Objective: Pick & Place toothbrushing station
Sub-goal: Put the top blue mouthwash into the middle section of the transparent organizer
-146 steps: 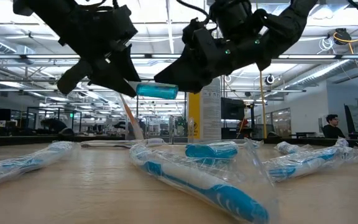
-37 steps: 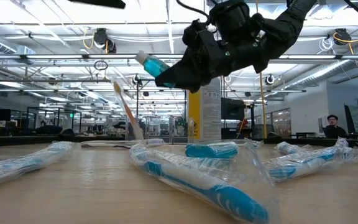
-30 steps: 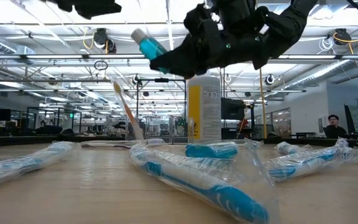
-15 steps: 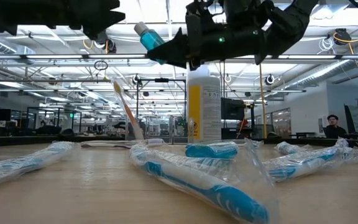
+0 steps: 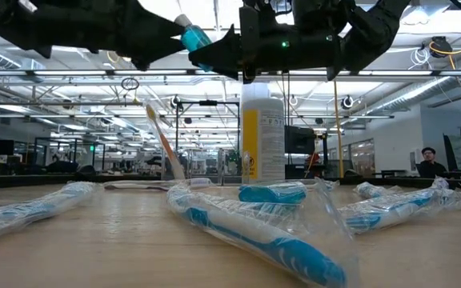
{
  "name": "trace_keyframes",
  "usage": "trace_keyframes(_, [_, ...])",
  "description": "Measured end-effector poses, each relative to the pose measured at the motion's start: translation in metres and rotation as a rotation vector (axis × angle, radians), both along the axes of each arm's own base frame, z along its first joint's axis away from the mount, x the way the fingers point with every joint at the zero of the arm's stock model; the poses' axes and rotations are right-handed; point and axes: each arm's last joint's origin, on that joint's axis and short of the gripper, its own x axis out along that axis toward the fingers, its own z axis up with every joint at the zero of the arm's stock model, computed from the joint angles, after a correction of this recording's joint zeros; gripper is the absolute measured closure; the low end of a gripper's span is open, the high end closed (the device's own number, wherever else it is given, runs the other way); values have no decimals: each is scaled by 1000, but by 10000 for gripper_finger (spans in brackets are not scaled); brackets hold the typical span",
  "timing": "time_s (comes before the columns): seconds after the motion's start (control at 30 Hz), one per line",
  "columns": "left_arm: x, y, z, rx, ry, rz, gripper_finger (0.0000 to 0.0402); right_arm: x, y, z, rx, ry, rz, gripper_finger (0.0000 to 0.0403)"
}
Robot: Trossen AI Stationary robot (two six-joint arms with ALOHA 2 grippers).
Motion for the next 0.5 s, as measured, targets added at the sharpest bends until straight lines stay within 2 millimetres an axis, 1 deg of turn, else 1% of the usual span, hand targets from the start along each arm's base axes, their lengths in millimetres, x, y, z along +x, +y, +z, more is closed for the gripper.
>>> trace_keyframes(0.13, [12,1,-6,-2,35,1,176,0,0,0,0,-2,1,307])
trace_keyframes(0.27, [24,1,-3,1,37,2,176,0,0,0,0,-2,1,307])
trace_keyframes(0.4, [32,1,1,-32,31,3,176,0,0,0,0,-2,1,307])
trace_keyframes(0.5, [36,1,-2,-14,48,3,176,0,0,0,0,-2,1,307])
